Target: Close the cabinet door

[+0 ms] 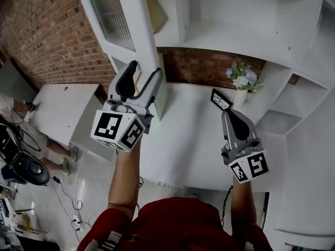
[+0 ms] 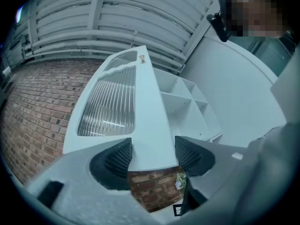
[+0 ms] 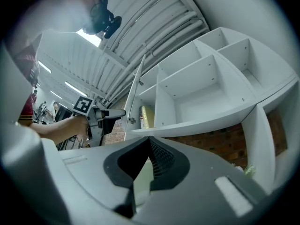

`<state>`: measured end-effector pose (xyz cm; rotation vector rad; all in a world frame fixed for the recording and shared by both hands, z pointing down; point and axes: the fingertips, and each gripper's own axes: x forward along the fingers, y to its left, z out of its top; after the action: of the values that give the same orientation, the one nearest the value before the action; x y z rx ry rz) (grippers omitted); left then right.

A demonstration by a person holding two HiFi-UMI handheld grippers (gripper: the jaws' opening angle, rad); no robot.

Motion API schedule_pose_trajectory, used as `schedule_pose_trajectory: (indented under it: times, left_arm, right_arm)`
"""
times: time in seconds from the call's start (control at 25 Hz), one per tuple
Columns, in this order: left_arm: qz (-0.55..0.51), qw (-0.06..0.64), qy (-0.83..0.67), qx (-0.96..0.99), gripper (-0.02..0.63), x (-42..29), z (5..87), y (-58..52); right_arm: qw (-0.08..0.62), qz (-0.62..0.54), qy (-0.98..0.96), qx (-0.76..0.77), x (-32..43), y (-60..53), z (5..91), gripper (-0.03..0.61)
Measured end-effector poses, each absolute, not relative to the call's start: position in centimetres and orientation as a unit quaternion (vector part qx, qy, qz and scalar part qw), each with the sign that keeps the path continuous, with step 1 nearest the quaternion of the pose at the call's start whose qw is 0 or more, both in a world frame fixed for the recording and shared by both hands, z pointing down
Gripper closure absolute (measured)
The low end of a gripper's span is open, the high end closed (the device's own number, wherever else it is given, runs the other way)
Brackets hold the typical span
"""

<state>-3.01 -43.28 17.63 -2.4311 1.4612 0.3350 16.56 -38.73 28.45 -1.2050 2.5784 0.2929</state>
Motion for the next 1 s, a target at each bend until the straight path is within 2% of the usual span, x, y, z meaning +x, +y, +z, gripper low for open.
schedule_pose_trajectory:
  times: [0.24,0.48,0.64,0.76,1.0]
  left_arm:
    - [0.116,0.15,0.532,-0.825,0.322,-1.2,17.5,-46.3]
    - [0.115,0.139,0.531,-0.828,0.327,-0.5,17.7,-47.8]
    - [0.115,0.129,0.521,-0.836,0.348,-0.5,17.8,-49.1]
    - [0.123,0.129,0.523,-0.833,0.416,-0.9,17.7,-50.0]
    - [0.112,0.138,0.517,-0.837,0.437,-1.0,17.7,-51.2]
  right_arm:
    - [0.139,0.09,0.89,-0.425,20.0,-39.7,29.5,0.565]
    - [0.141,0.085,0.89,-0.425,19.5,-40.9,30.1,0.566]
    - [0.14,0.089,0.888,-0.428,18.4,-41.2,29.8,0.565]
    - [0.139,0.092,0.885,-0.434,18.3,-41.6,29.7,0.566]
    - [0.135,0.087,0.88,-0.447,17.4,-42.1,30.3,0.565]
